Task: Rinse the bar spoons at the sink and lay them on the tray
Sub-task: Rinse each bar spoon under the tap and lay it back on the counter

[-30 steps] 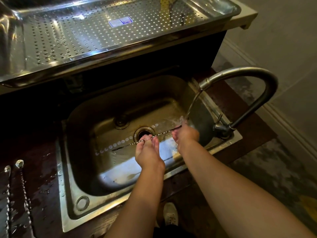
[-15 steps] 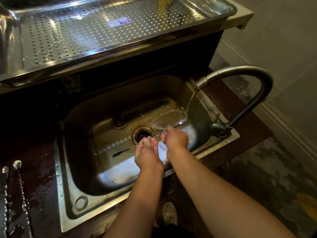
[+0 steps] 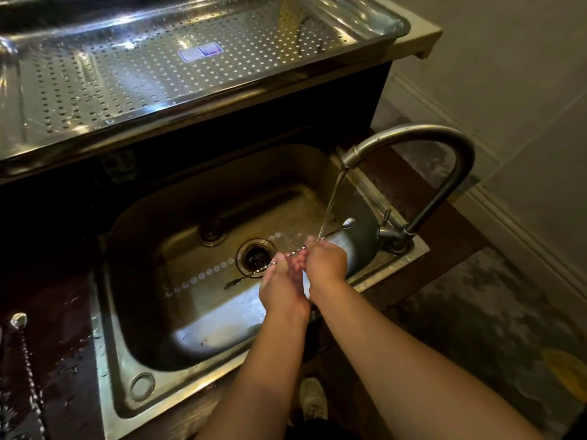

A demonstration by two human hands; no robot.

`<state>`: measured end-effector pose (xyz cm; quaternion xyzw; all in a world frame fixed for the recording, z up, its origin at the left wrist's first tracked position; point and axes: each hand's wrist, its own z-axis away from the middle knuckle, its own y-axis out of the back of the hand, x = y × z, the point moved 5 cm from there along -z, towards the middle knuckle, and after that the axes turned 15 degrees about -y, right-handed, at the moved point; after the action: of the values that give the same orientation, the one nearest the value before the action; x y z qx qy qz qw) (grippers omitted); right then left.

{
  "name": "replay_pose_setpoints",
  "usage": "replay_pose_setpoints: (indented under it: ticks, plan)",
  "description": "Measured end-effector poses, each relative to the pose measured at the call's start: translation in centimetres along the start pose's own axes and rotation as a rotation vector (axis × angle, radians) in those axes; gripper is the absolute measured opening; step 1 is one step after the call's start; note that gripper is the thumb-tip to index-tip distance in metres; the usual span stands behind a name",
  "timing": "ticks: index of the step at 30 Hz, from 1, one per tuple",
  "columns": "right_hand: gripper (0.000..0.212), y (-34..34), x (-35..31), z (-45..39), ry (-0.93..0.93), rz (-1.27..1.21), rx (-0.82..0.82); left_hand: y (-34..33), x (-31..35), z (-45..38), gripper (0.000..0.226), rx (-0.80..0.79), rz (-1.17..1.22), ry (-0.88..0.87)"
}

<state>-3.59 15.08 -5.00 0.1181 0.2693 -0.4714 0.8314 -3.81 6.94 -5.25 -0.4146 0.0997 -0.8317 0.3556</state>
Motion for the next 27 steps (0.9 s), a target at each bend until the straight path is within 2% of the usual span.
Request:
replay_pose_setpoints:
  ticks: [1, 4, 6, 8, 11, 13, 16, 18, 27]
  plan:
    - [0.033, 0.3, -0.4, -0.2, 0.016, 0.007, 0.013, 0.0, -0.2, 0.1, 0.018, 0.016, -0.008, 0.011]
    - [0.035, 1.4, -2.4, -0.6, 0.079, 0.059, 0.079, -0.3, -0.8, 0.2, 0.006, 0.032, -0.009, 0.038]
    - [0.035, 2.3, -3.5, -0.9, 0.088, 0.014, 0.091, -0.8, -1.2, 0.2, 0.009, 0.016, -0.015, 0.065]
    - [0.034, 3.0, -3.9, -0.8, 0.097, 0.014, 0.095, -1.4, -1.8, 0.1, 0.013, -0.015, -0.028, 0.087]
    - [0.035, 3.0, -3.5, -0.4, 0.107, 0.05, 0.031, -3.0, -3.0, 0.3, 0.005, -0.106, -0.061, 0.12]
    - [0.034, 3.0, -3.5, 0.0, 0.129, 0.053, 0.003, -4.0, -3.6, 0.5, 0.01, -0.173, -0.071, 0.139]
    - [0.027, 3.9, -4.6, 0.4, 0.199, 0.047, 0.07, -5.1, -4.3, 0.8, 0.016, -0.273, -0.111, 0.183]
    - [0.033, 4.6, -5.5, 0.2, 0.251, 0.012, 0.118, -6.1, -4.9, 1.2, 0.018, -0.331, -0.143, 0.237]
    - [0.032, 5.3, -7.9, -0.8, 0.345, -0.023, 0.187, -8.7, -6.1, 1.3, 0.016, -0.381, -0.111, 0.288]
